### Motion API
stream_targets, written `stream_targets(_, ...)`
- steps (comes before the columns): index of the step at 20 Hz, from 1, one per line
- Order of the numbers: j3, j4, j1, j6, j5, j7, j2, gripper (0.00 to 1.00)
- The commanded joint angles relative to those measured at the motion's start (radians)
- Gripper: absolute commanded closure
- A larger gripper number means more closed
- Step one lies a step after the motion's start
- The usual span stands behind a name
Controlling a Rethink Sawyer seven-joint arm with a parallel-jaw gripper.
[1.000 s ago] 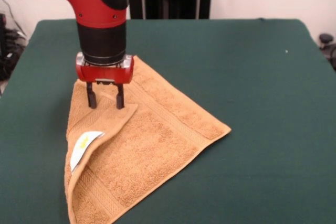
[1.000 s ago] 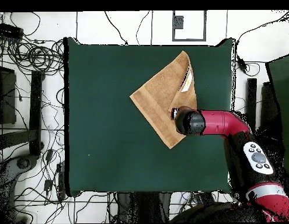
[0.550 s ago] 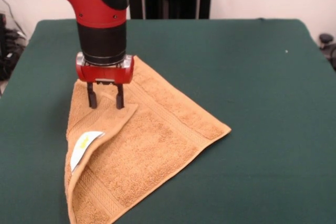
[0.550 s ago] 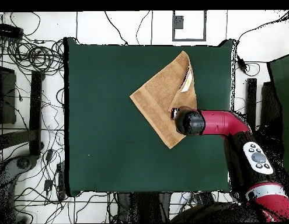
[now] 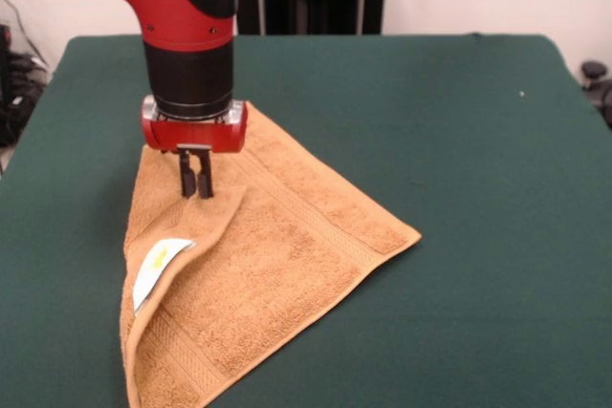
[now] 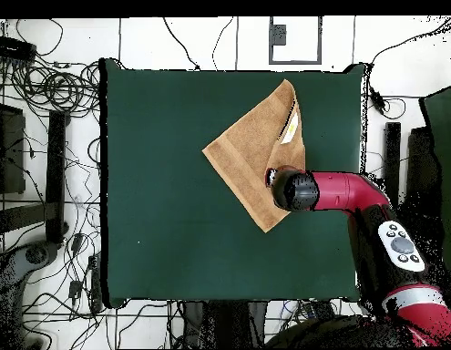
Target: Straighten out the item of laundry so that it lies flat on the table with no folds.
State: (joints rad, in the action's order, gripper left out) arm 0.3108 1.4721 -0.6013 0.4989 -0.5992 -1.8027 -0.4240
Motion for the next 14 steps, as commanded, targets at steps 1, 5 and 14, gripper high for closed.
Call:
stream_targets(1, 0.126, 0.067, 0.002, 0.073, 0.012, 0.138, 0.052, 1.0)
stream_targets(5, 0.182, 0.107, -0.065, 0.086, 0.024, 0.2, 0.027, 1.0)
stream_targets(14, 0.293, 0.138, -0.222, 0.142, 0.089, 0.217, 0.012, 1.0)
